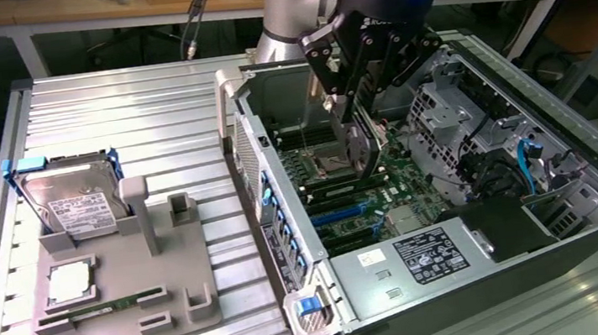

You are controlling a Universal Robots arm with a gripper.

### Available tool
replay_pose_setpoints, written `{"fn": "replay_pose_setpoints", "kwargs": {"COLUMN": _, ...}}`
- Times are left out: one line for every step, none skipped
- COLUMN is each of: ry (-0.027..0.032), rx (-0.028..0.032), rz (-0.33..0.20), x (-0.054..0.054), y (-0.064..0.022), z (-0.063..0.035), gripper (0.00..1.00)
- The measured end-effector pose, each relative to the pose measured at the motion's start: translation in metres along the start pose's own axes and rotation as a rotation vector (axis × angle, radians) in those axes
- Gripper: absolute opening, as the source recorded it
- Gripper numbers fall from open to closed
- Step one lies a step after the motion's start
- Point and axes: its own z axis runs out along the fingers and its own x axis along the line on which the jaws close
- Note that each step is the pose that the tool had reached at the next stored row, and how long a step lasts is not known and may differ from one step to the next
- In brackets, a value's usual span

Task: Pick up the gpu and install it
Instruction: 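Pick up the gpu and move the gpu toward the slot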

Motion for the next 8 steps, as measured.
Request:
{"fn": "replay_pose_setpoints", "kwargs": {"ry": 0.0000, "rx": 0.0000, "rz": 0.000, "x": -0.0003, "y": 0.0000, "z": 0.0000, "gripper": 0.27}}
{"fn": "replay_pose_setpoints", "kwargs": {"ry": 0.0000, "rx": -0.0001, "rz": 0.000, "x": -0.0008, "y": 0.0001, "z": 0.0001, "gripper": 0.27}}
{"fn": "replay_pose_setpoints", "kwargs": {"ry": 0.0000, "rx": 0.0000, "rz": 0.000, "x": -0.0014, "y": 0.0001, "z": 0.0000, "gripper": 0.27}}
{"fn": "replay_pose_setpoints", "kwargs": {"ry": 0.0000, "rx": 0.0000, "rz": 0.000, "x": -0.0023, "y": 0.0002, "z": 0.0001, "gripper": 0.27}}
{"fn": "replay_pose_setpoints", "kwargs": {"ry": 0.0000, "rx": 0.0000, "rz": 0.000, "x": -0.0031, "y": 0.0003, "z": 0.0001, "gripper": 0.27}}
{"fn": "replay_pose_setpoints", "kwargs": {"ry": 0.0000, "rx": 0.0000, "rz": 0.000, "x": -0.0043, "y": 0.0003, "z": 0.0001, "gripper": 0.27}}
{"fn": "replay_pose_setpoints", "kwargs": {"ry": 0.0000, "rx": 0.0000, "rz": 0.000, "x": -0.0054, "y": 0.0004, "z": 0.0001, "gripper": 0.27}}
{"fn": "replay_pose_setpoints", "kwargs": {"ry": 0.0000, "rx": 0.0000, "rz": 0.000, "x": -0.0064, "y": 0.0005, "z": 0.0002, "gripper": 0.27}}
